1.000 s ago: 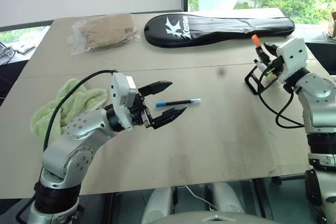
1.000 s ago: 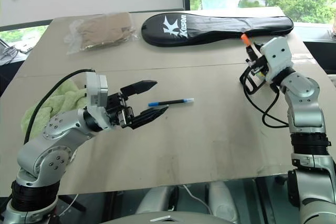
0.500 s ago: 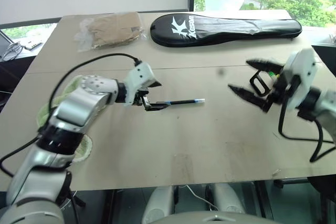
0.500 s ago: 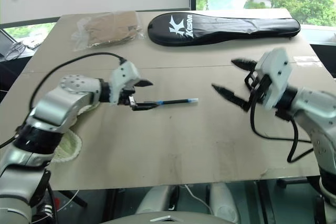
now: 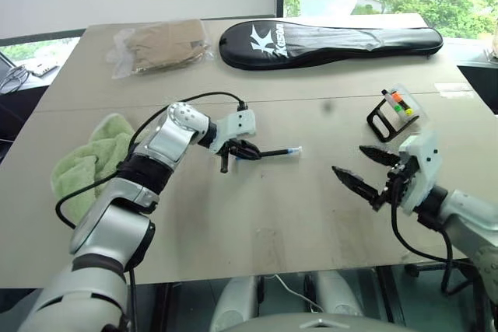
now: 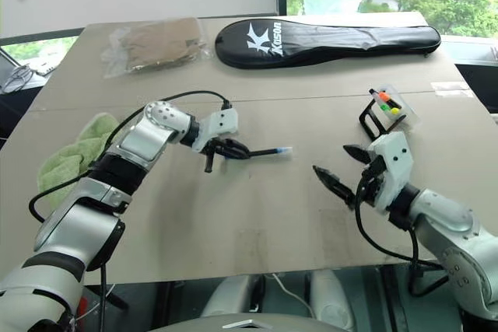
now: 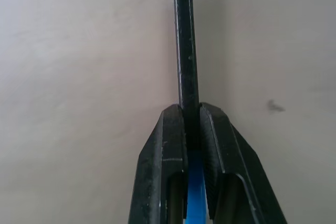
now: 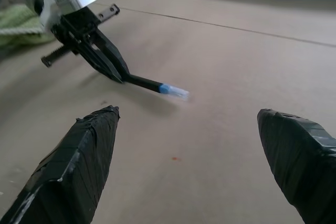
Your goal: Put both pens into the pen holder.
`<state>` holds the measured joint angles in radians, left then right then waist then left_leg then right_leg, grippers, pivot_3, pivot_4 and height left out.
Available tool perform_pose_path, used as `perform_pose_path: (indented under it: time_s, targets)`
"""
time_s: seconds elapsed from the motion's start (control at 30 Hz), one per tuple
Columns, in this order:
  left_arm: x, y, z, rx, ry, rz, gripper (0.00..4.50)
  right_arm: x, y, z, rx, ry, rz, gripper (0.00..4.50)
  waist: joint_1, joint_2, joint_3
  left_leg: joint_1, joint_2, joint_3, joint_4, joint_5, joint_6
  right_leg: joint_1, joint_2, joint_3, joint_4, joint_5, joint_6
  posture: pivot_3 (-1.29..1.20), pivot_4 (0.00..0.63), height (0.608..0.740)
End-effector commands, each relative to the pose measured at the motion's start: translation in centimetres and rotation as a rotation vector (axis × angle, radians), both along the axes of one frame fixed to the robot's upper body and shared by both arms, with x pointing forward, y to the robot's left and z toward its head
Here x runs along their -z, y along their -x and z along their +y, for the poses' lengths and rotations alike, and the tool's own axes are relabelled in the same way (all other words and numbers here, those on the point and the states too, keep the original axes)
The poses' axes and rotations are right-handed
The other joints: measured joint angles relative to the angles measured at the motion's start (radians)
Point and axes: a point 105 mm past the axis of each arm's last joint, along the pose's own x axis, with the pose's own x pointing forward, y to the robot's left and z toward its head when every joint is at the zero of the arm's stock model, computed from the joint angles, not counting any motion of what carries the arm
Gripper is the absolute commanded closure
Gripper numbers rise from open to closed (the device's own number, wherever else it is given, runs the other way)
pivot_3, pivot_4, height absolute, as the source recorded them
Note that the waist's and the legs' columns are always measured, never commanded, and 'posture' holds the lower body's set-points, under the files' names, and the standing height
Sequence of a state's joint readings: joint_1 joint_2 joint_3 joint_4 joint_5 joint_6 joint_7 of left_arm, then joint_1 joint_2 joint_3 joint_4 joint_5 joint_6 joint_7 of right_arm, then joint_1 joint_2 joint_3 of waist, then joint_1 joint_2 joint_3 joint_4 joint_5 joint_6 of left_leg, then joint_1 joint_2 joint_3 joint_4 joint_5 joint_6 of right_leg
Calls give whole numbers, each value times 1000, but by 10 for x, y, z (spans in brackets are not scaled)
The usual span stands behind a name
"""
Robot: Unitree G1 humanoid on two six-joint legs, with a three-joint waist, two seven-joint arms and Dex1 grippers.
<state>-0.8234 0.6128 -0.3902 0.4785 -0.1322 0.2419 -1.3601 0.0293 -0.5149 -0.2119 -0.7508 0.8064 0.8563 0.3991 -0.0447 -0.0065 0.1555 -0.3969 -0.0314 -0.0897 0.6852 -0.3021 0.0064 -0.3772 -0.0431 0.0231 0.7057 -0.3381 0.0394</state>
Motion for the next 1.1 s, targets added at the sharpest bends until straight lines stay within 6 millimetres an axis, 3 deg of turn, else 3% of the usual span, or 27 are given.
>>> perform_pose_path:
  time_s: [0.03, 0.2, 0.5, 0.6, 0.83, 0.87, 1.0, 1.03, 1.1]
  targets:
    - [-35, 14, -15, 35, 226, -13, 4471, -15, 4, 17, -55, -75, -16, 0, 0, 0, 0, 0, 0, 0, 0, 0, 0, 0, -1, 0, 0, 0, 0, 0, 150, 740]
    - [-66, 42, -22, 0, 397, -60, 4471, -31, -5, 39, -171, -171, -4, 0, 0, 0, 0, 0, 0, -2, 0, 0, 0, 0, -1, 2, 0, 0, 0, 0, 150, 740]
    - [-74, 66, -34, -71, 485, -108, 4471, -59, -23, 59, -298, -367, 40, 0, 2, 0, 0, 0, -1, -2, 0, 0, 0, 0, -2, 2, 1, 0, 0, 0, 150, 740]
    - [-74, 70, -34, -84, 496, -119, 4500, -60, -26, 61, -304, -376, 45, 884, 2, 0, 0, 1, -1, -1, 0, 0, 0, 0, -2, 2, 1, 0, 0, 0, 150, 740]
    - [-79, 67, -38, -116, 534, -199, 4500, -60, -27, 55, -307, -367, 52, 4135, 2, 0, 0, 1, -1, -1, 0, 0, 0, 0, -2, 2, 1, 0, 0, 0, 150, 740]
    - [-80, 66, -39, -119, 546, -201, 4500, -60, -28, 54, -303, -366, 50, 4416, 2, 0, 0, 1, -1, -1, 0, 0, 0, 0, -2, 2, 1, 0, 0, 0, 150, 740]
    - [-85, 69, -41, -89, 590, -186, 4500, -61, -30, 49, -279, -349, 33, 4421, 2, 0, 0, 1, -1, -1, 0, 0, 0, 0, -2, 2, 2, 0, 0, 0, 150, 740]
    - [-88, 69, -41, -92, 611, -177, 3614, -63, -30, 46, -269, -352, 22, 4421, 2, 0, 0, 1, -1, -1, 0, 0, 0, 0, -2, 2, 2, 0, 0, 0, 150, 740]
    - [-91, 67, -38, -113, 616, -191, 2954, -68, -32, 40, -236, -357, -5, 4421, 2, 0, 0, 1, -1, -1, 0, 0, 0, 0, -2, 2, 2, 0, 0, 0, 150, 740]
